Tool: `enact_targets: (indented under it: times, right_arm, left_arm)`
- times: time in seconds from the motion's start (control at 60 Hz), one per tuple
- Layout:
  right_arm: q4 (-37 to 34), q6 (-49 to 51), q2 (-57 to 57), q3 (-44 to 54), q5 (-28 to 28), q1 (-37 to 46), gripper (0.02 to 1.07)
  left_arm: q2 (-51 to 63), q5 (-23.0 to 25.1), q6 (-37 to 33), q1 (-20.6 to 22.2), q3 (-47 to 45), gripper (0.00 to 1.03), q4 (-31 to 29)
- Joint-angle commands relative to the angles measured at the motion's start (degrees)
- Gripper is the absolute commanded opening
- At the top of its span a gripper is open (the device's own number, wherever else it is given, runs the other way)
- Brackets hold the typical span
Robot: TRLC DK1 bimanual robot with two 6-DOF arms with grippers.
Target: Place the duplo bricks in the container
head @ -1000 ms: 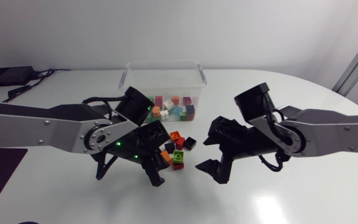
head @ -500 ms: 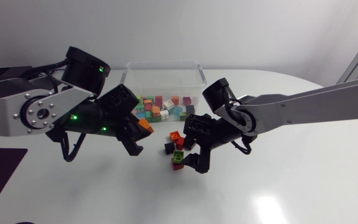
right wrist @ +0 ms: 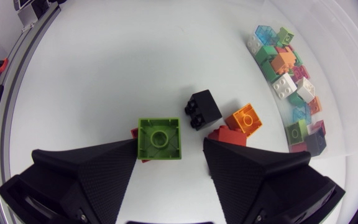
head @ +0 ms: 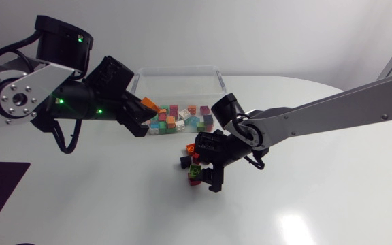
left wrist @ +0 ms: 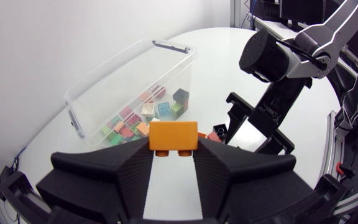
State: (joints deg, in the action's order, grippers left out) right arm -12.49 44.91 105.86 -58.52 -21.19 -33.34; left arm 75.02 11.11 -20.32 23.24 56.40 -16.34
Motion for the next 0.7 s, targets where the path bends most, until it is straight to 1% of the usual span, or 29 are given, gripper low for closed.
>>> enact_targets:
  times: [0.0, 0.083, 0.183, 0.217, 0.433, 0.55, 0.683]
  right_arm:
    - [0.9, 1.5, 1.6, -0.6, 0.4, -0.7, 0.5]
    - [1.5, 1.4, 2.1, -0.8, 0.4, -0.7, 0.39]
    - [1.4, 1.1, 2.4, -0.9, 0.4, -0.9, 0.37]
    - [1.2, 1.0, 2.4, -1.0, 0.4, -0.8, 0.34]
    - [0.5, 0.0, -2.1, 1.2, 0.3, -0.6, 0.34]
    - [-0.3, -0.4, -6.5, 2.5, 0.2, -0.3, 0.34]
    - [-1.8, -1.3, -11.6, 3.8, 0.0, 0.2, 0.34]
  left_arm:
    - [0.2, 0.2, 1.5, -0.3, 2.0, 0.16, 0.9]
    - [0.6, 0.2, 1.6, -0.5, 2.6, 0.16, 1.0]
    - [0.7, 0.3, 2.3, -1.1, 3.2, 0.16, 2.1]
    - [1.0, 0.3, 2.6, -1.3, 3.5, 0.16, 2.4]
    - [3.6, 0.4, 4.7, -2.4, 5.7, 0.16, 5.8]
    - [6.3, 0.4, 5.6, -3.2, 7.7, 0.16, 7.3]
    - [10.6, 0.4, 7.1, -4.4, 9.6, 0.16, 11.1]
